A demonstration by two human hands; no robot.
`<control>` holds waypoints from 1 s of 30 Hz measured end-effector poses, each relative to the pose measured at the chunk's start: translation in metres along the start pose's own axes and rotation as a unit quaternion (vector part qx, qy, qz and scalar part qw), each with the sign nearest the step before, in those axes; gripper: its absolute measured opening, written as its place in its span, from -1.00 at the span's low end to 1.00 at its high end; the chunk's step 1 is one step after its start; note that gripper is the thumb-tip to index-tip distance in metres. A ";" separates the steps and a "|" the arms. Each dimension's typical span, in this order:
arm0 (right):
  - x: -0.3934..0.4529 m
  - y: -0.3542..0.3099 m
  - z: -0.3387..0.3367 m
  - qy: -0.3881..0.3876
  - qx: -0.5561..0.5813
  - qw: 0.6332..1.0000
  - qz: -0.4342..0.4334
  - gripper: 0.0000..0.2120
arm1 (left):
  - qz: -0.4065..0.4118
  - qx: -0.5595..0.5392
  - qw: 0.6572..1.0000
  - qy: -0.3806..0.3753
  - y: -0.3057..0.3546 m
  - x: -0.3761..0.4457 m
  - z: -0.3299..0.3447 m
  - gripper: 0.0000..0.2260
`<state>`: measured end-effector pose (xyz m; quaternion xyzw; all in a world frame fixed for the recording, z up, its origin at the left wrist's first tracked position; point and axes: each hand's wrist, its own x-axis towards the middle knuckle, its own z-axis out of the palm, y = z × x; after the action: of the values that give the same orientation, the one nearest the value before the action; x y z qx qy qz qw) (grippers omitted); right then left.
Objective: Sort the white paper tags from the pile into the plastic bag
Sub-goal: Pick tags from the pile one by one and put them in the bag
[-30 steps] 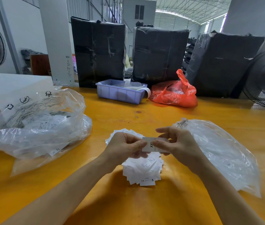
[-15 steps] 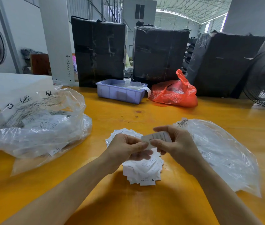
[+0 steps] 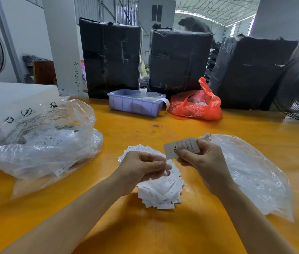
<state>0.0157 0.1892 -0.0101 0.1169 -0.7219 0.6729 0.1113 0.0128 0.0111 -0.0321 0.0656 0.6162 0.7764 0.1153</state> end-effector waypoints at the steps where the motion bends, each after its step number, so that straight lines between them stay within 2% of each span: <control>1: 0.000 0.000 0.000 -0.003 -0.005 1.000 -0.001 -0.88 | 0.004 0.003 1.000 -0.002 0.000 0.000 0.000 -0.86; 10: -0.001 0.002 0.001 0.006 -0.055 0.998 -0.028 -0.88 | 0.017 0.040 0.999 0.018 0.000 0.001 0.000 -0.80; 17: -0.001 0.002 0.001 0.001 -0.045 0.998 -0.034 -0.89 | 0.013 0.037 0.999 0.008 0.002 -0.001 0.001 -0.59; 30: 0.000 0.005 0.001 0.006 -0.079 0.995 -0.061 -0.88 | 0.011 0.032 0.999 -0.005 0.005 -0.002 0.003 -0.55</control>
<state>0.0140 0.1886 -0.0144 0.1476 -0.7637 0.6063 0.1654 0.0153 0.0118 -0.0267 0.0794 0.6393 0.7572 0.1078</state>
